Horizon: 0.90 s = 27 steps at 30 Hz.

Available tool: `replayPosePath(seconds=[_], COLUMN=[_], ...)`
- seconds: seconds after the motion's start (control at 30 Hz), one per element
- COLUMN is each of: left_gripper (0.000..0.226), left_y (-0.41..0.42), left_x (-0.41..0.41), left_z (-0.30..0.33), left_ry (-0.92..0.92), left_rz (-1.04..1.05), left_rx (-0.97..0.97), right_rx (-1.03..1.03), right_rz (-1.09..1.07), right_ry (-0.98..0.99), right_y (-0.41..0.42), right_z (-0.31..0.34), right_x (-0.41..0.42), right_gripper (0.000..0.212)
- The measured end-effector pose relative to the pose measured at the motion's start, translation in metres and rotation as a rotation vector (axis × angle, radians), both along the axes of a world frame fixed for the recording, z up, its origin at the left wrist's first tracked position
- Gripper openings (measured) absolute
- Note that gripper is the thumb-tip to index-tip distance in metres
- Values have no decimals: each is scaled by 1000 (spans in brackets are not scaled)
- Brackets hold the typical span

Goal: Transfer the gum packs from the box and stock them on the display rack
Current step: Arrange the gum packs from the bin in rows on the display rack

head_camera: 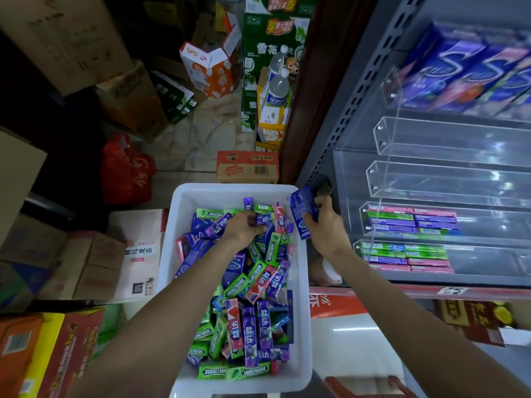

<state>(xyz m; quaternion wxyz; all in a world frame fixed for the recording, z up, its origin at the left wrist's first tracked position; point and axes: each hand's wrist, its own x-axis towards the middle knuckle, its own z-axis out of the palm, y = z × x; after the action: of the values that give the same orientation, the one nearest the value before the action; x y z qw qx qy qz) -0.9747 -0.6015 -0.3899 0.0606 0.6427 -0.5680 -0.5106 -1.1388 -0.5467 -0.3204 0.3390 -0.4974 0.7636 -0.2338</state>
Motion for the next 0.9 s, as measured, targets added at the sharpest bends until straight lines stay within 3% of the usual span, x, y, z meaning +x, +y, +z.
replayPosePath(seconds=[0.23,0.4,0.7,0.9], left_gripper=[87,47,24,27], left_y=[0,1,2,13], left_x=[-16,-14,-28,-4], left_z=[-8,-12,-1,25], left_ry=[-85,-10,-44,190], left_rz=[84,220,251,371], left_rx=[127,123,117,-120], right_rx=[18,4,1,10], right_rz=[36,41,74,69], right_ry=[15,-6,9,-44], right_y=[4,6,11,11], right_z=[0,-3,-12,-5], right_x=[0,-1,-2,-3], right_gripper=[29,26,29,28])
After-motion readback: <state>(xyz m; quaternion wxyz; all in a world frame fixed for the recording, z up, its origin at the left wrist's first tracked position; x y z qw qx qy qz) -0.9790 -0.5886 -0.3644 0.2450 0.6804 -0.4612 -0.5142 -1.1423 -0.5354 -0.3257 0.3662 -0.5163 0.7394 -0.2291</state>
